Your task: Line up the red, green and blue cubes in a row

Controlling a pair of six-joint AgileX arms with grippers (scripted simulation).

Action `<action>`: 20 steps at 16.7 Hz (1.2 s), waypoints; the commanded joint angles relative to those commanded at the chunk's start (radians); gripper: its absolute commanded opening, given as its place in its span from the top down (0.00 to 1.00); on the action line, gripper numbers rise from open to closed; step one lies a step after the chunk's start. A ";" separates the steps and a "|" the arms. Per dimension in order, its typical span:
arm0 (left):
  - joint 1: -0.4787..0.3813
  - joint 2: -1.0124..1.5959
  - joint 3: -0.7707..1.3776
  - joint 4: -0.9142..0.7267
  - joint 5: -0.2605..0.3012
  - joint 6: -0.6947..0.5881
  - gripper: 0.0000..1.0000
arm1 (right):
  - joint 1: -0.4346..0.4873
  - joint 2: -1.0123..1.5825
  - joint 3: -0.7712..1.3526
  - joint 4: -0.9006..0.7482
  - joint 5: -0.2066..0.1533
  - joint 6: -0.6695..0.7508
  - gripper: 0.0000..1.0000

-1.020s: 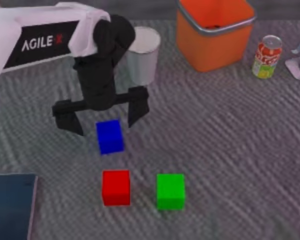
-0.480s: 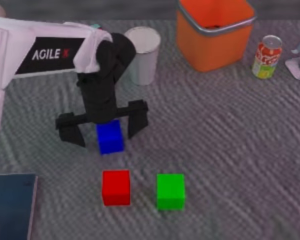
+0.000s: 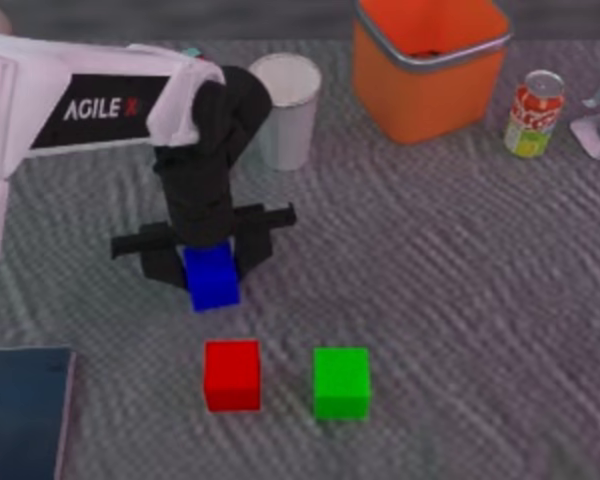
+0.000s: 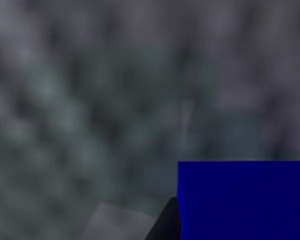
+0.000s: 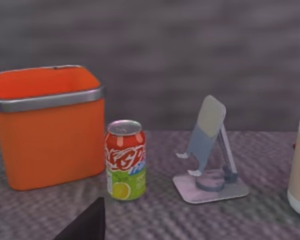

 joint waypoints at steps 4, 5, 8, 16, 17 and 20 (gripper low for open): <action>0.000 0.000 0.000 0.000 0.000 0.000 0.98 | 0.000 0.000 0.000 0.000 0.000 0.000 0.00; 0.000 0.000 0.000 0.000 0.000 0.000 1.00 | 0.000 0.000 0.000 0.000 0.000 0.000 0.00; 0.000 0.000 0.000 0.000 0.000 0.000 1.00 | 0.000 0.000 0.000 0.000 0.000 0.000 0.00; 0.004 -0.017 0.033 -0.045 -0.003 0.001 1.00 | 0.000 0.000 0.000 0.000 0.000 0.000 0.00; 0.007 -0.028 0.053 -0.078 -0.004 0.000 1.00 | 0.000 0.000 0.000 0.000 0.000 0.000 0.00; 0.016 -0.064 0.121 -0.194 -0.003 -0.001 1.00 | 0.000 0.000 0.000 0.000 0.000 0.000 0.00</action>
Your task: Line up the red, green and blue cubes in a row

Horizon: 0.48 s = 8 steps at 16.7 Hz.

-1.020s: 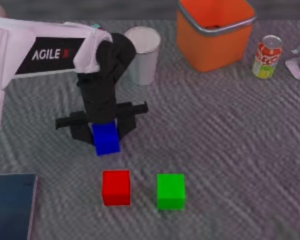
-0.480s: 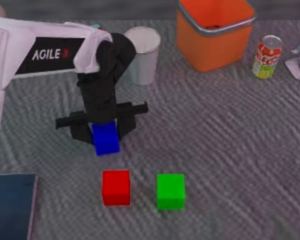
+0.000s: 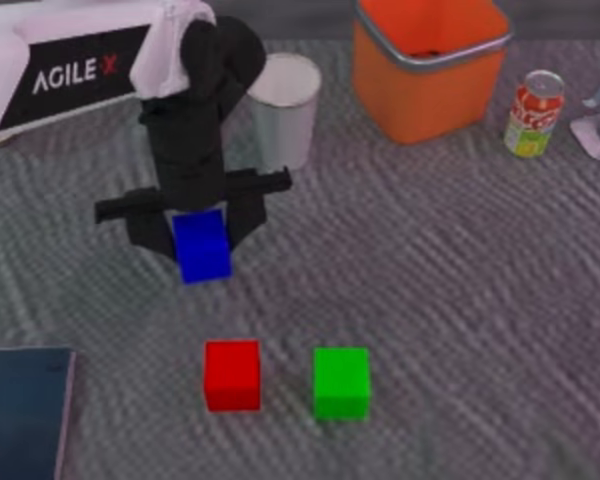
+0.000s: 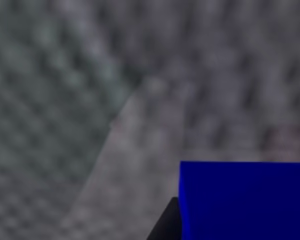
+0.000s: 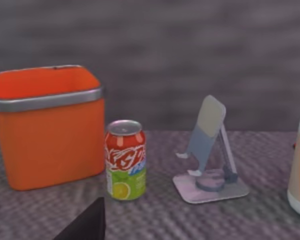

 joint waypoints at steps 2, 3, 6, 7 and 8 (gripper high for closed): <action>0.004 -0.021 0.030 -0.042 0.001 0.001 1.00 | 0.000 0.000 0.000 0.000 0.000 0.000 0.00; 0.005 -0.025 0.034 -0.048 0.001 0.001 1.00 | 0.000 0.000 0.000 0.000 0.000 0.000 0.00; -0.001 -0.021 0.032 -0.045 0.000 0.003 1.00 | 0.000 0.000 0.000 0.000 0.000 0.000 0.00; -0.003 -0.020 0.035 -0.047 0.000 0.001 1.00 | 0.000 0.000 0.000 0.000 0.000 0.000 0.00; -0.016 -0.012 0.048 -0.054 0.000 -0.007 1.00 | 0.000 0.000 0.000 0.000 0.000 0.000 0.00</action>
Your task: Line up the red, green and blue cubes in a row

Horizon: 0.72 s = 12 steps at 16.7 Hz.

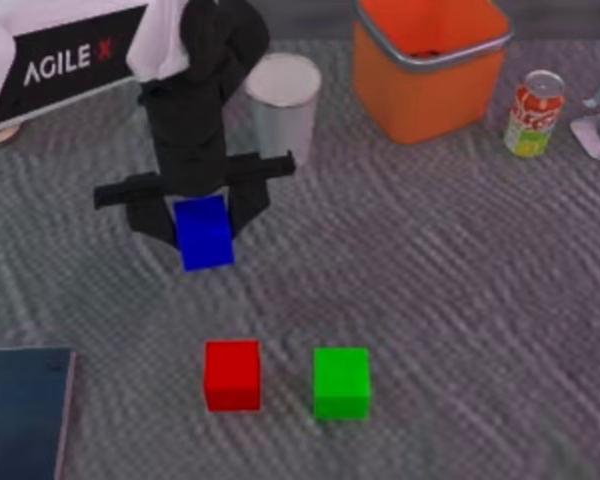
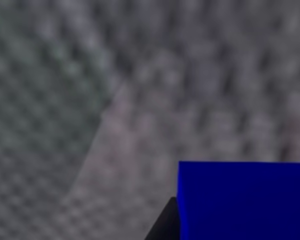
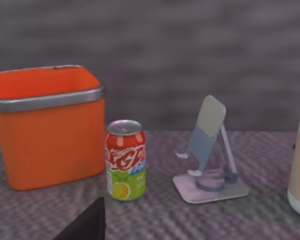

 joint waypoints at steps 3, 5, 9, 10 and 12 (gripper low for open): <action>-0.097 0.051 0.095 -0.048 -0.001 -0.062 1.00 | 0.000 0.000 0.000 0.000 0.000 0.000 0.00; -0.191 0.099 0.185 -0.095 0.000 -0.122 1.00 | 0.000 0.000 0.000 0.000 0.000 0.000 0.00; -0.398 0.188 0.368 -0.189 0.002 -0.245 1.00 | 0.000 0.000 0.000 0.000 0.000 0.000 0.00; -0.440 0.204 0.405 -0.207 0.002 -0.270 1.00 | 0.000 0.000 0.000 0.000 0.000 0.000 0.00; -0.494 0.225 0.456 -0.231 0.002 -0.304 1.00 | 0.000 0.000 0.000 0.000 0.000 0.000 0.00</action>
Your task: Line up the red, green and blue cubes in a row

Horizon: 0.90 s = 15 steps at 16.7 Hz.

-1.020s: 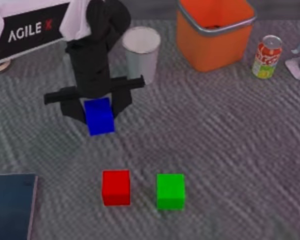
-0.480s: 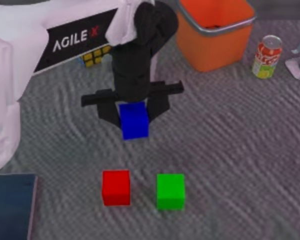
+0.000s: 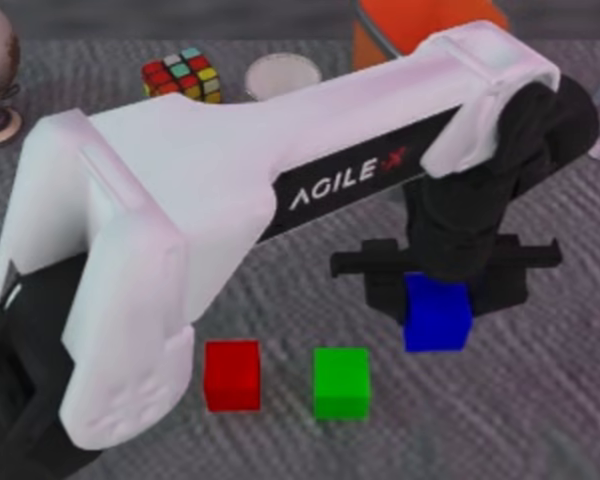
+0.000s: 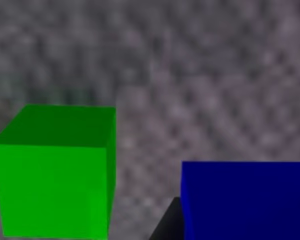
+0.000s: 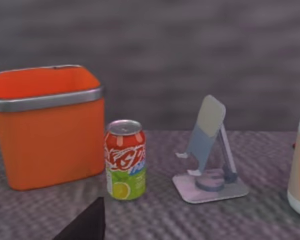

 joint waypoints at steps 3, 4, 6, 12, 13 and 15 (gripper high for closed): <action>-0.012 0.005 0.012 -0.006 0.000 -0.008 1.00 | 0.000 0.000 0.000 0.000 0.000 0.000 0.00; -0.012 0.005 0.012 -0.006 0.000 -0.008 1.00 | 0.000 0.000 0.000 0.000 0.000 0.000 0.00; -0.009 0.001 0.007 0.000 0.000 -0.005 1.00 | 0.000 0.000 0.000 0.000 0.000 0.000 0.00; -0.012 0.014 -0.167 0.187 0.000 -0.010 1.00 | 0.000 0.000 0.000 0.000 0.000 0.000 0.00; -0.014 0.017 -0.199 0.221 0.000 -0.011 1.00 | 0.000 0.000 0.000 0.000 0.000 0.000 0.00; -0.016 0.021 -0.234 0.257 0.000 -0.012 1.00 | 0.000 0.000 0.000 0.000 0.000 0.000 0.00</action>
